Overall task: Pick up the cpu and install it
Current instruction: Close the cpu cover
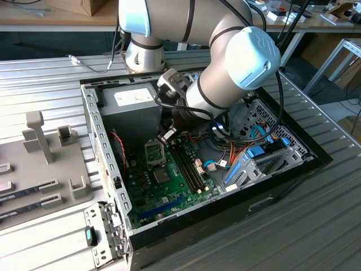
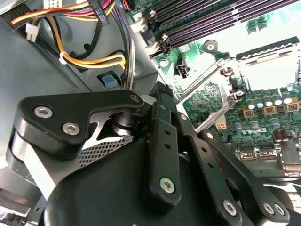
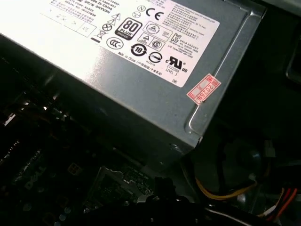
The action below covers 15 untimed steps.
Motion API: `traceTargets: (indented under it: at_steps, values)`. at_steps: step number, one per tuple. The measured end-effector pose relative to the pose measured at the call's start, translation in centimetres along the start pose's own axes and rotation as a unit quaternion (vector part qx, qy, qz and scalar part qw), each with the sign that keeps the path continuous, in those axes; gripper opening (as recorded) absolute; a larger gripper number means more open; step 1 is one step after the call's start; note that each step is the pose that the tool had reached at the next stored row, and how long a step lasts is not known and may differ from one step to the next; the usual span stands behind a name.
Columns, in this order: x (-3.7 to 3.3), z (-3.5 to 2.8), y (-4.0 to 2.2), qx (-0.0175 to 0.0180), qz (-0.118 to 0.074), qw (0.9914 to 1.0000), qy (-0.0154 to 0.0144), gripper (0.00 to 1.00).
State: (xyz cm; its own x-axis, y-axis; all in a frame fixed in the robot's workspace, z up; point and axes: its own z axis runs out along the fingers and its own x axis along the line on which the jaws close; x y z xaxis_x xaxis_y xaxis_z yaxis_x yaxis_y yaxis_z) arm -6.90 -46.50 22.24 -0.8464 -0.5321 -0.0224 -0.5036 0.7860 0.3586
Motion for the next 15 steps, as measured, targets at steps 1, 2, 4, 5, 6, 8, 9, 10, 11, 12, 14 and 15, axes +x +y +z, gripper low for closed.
traceTargets:
  at_steps: [1,2,4,5,6,8,9,10,11,12,14,15]
  values:
    - [0.06,-0.17,-0.04,-0.0017,-0.002,1.00000,-0.0005,0.11]
    - [0.09,-0.27,-0.07,-0.0034,-0.002,0.99999,-0.0013,0.11]
    - [0.12,-0.38,-0.07,-0.0051,-0.003,0.99998,-0.0023,0.11]
    - [0.14,-0.50,-0.06,-0.0067,-0.003,0.99997,-0.0032,0.11]
    - [0.15,-0.57,-0.06,-0.0077,-0.004,0.99996,-0.0039,0.11]
    - [0.20,-0.74,-0.08,-0.0111,-0.004,0.99991,-0.0058,0.11]
    - [0.21,-0.80,-0.08,-0.0122,-0.005,0.99989,-0.0064,0.11]
    - [0.23,-0.83,-0.09,-0.0133,-0.005,0.99987,-0.0072,0.11]
    - [0.27,-0.93,-0.14,-0.0163,-0.006,0.99981,-0.0088,0.11]
    - [0.53,-1.09,-0.52,-0.0197,-0.007,0.99973,-0.0107,0.11]
    - [0.61,-1.22,-0.61,-0.0204,-0.007,0.99971,-0.0108,0.11]
    - [0.62,-1.29,-0.61,-0.0210,-0.008,0.99969,-0.0111,0.11]
